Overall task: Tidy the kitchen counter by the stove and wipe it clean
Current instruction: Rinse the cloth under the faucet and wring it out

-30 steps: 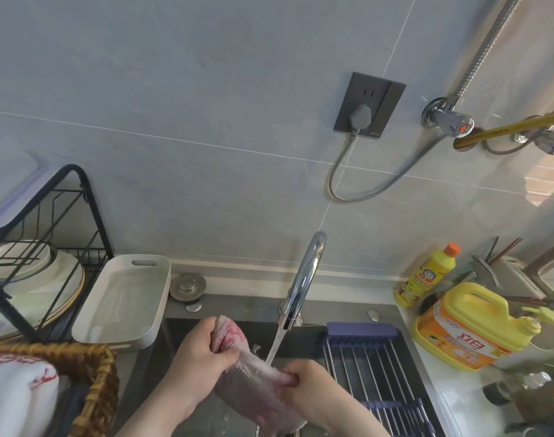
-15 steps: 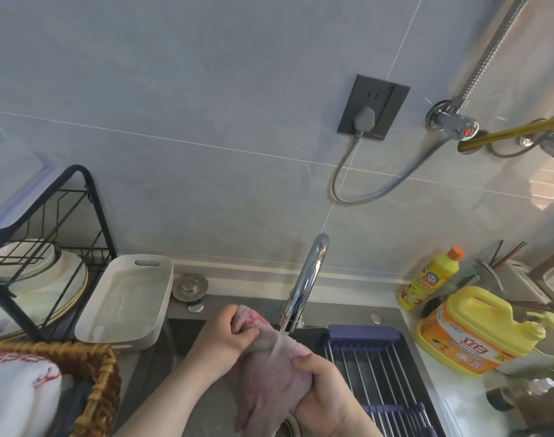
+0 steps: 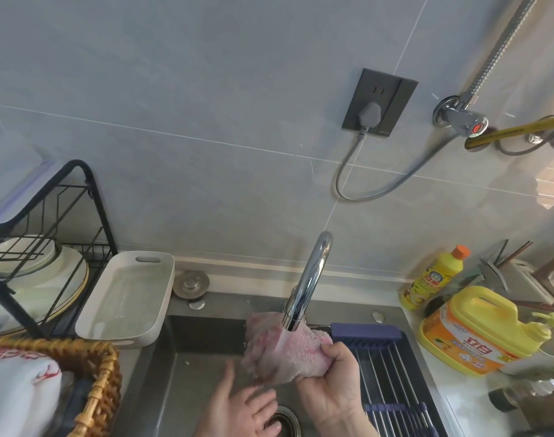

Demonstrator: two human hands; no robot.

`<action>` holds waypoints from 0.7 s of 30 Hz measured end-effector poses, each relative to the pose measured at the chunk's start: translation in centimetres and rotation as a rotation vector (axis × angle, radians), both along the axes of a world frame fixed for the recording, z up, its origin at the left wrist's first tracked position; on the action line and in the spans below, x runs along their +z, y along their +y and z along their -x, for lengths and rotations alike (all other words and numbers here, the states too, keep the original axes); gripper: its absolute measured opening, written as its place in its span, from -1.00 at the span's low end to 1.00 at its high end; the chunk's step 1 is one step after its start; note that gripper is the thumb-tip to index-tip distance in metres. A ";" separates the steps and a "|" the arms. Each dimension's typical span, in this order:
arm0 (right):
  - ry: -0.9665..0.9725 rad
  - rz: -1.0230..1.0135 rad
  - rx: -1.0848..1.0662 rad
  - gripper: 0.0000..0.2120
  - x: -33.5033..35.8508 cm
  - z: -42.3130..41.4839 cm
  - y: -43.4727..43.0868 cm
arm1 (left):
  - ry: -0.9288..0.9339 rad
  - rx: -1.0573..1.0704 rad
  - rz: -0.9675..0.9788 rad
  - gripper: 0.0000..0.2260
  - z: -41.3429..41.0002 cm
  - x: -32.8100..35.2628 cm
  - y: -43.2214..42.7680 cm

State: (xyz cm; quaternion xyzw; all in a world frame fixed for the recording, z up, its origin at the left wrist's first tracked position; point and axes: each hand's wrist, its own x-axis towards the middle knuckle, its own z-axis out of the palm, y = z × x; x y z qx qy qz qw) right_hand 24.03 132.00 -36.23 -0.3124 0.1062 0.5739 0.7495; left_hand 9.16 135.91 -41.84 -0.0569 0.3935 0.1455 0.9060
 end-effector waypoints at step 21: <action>-0.066 0.146 0.064 -0.88 2.3 0.3 -1.6 | 0.118 0.083 -0.434 -0.66 0.4 1.9 1.0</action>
